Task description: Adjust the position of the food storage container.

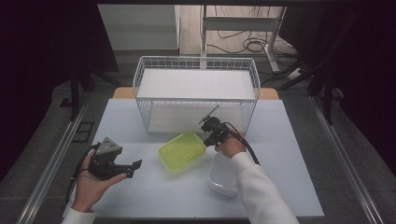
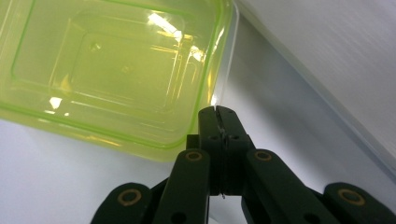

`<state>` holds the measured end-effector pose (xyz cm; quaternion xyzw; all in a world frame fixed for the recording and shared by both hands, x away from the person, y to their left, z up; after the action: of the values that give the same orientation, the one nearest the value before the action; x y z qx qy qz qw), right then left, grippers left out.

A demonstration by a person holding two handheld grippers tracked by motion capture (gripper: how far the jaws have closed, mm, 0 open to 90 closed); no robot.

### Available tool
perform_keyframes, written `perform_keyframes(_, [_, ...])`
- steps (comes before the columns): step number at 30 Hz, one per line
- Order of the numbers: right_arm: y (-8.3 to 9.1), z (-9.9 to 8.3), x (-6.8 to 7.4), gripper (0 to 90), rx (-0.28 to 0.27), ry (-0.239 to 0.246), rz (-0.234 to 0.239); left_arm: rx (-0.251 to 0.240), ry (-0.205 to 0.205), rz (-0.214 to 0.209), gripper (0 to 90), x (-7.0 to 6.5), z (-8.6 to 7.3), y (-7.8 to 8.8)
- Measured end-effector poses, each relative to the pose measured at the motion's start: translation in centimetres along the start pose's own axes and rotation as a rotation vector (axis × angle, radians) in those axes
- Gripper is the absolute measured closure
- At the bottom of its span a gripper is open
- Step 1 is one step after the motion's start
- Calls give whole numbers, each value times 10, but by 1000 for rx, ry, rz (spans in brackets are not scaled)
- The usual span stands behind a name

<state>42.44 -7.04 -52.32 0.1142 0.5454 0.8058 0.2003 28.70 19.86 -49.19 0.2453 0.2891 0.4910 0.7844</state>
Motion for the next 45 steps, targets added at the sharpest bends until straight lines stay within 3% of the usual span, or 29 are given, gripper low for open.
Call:
perform_keyframes(3, [-2,5,7,893,0,20,16,3,4,-7,141,-2,0,-1])
perform_keyframes(8, [7,5,5,893,-22,12,10,4,6,-16,143,-4,-1,-2])
perform_keyframes(9, [18,1,2,893,-48,-3,4,3,3,-21,143,-5,-1,-2])
perform_keyframes(14, [39,-11,-2,893,-106,-36,-2,15,-7,-35,146,-12,-1,-6])
perform_keyframes(19, [60,-41,3,893,-176,-61,-7,33,-13,-33,169,-16,2,-17])
perform_keyframes(24, [72,-61,5,890,-192,-71,-14,41,-5,-14,192,-15,18,-32])
perform_keyframes(25, [74,-64,5,884,-197,-71,-16,52,-18,-14,199,-16,27,-43])
perform_keyframes(28, [82,-70,7,868,-229,-69,-18,70,-28,-15,223,-16,36,-53])
perform_keyframes(30, [84,-71,7,862,-246,-73,-18,78,-35,-16,278,-16,45,-62])
perform_keyframes(32, [90,-76,11,801,-283,-76,-13,93,-48,-35,349,-18,58,-74])
perform_keyframes(34, [93,-79,14,712,-303,-81,-10,93,-51,-39,457,-19,61,-78])
perform_keyframes(35, [96,-80,16,658,-318,-94,-10,114,-56,-71,518,-22,70,-89])
perform_keyframes(39, [102,-85,21,553,-344,-98,-26,163,-62,-116,735,-25,79,-110])
perform_keyframes(41, [103,-87,24,514,-348,-99,-29,185,-72,-105,825,-26,81,-122])
perform_keyframes(44, [104,-91,26,484,-353,-105,-31,191,-89,-111,893,-27,82,-133])
perform_keyframes(45, [104,-92,27,470,-357,-109,-33,186,-65,-123,893,-28,83,-138])
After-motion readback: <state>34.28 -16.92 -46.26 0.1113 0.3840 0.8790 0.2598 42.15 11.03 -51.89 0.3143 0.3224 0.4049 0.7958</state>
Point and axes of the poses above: each handheld gripper's, and its own axes: y roughly backward along the jaws, z roughly out of its top, x roughly to its left, the point moved 7 cm from there along -y, roughly forward along the jaws, and after that the axes turned 11 degrees about y, right-handed, at the moved point
